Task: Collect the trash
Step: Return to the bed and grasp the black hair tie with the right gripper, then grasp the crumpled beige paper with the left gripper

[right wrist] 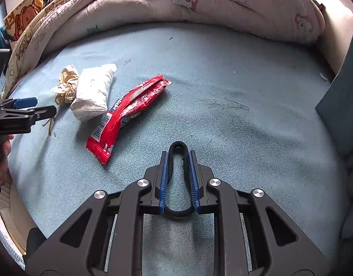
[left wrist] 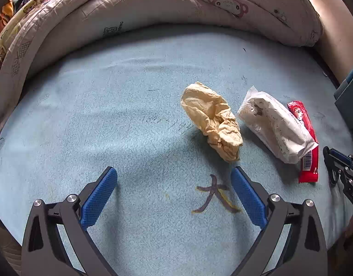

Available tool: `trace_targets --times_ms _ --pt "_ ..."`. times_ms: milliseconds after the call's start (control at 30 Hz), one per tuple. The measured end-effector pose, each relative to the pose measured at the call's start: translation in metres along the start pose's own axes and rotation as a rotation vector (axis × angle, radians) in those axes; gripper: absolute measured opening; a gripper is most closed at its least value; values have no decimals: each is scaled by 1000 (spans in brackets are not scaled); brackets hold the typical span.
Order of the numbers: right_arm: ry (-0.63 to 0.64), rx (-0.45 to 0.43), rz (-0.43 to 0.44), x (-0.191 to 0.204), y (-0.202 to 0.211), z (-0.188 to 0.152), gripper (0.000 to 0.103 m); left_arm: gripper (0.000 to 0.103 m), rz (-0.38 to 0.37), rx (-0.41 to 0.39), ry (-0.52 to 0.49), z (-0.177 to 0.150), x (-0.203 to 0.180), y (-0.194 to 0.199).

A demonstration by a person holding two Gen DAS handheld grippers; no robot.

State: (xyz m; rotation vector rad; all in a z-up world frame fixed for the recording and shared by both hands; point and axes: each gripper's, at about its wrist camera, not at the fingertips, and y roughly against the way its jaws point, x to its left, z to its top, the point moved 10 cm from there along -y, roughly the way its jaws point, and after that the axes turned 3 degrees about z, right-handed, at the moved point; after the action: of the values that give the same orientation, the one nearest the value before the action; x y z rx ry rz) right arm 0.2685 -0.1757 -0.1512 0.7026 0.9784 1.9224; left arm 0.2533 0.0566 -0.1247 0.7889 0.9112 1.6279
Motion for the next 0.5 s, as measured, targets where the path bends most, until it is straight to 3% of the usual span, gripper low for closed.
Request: trace_targets --times_ms 200,400,500 --pt "-32 5 23 -2 8 -1 14 97 4 25 13 9 -9 -12" --pt "-19 3 42 2 16 -2 14 95 4 0 12 22 -12 -23" --pt "-12 1 47 4 18 -6 14 74 -5 -24 5 31 -11 -22"
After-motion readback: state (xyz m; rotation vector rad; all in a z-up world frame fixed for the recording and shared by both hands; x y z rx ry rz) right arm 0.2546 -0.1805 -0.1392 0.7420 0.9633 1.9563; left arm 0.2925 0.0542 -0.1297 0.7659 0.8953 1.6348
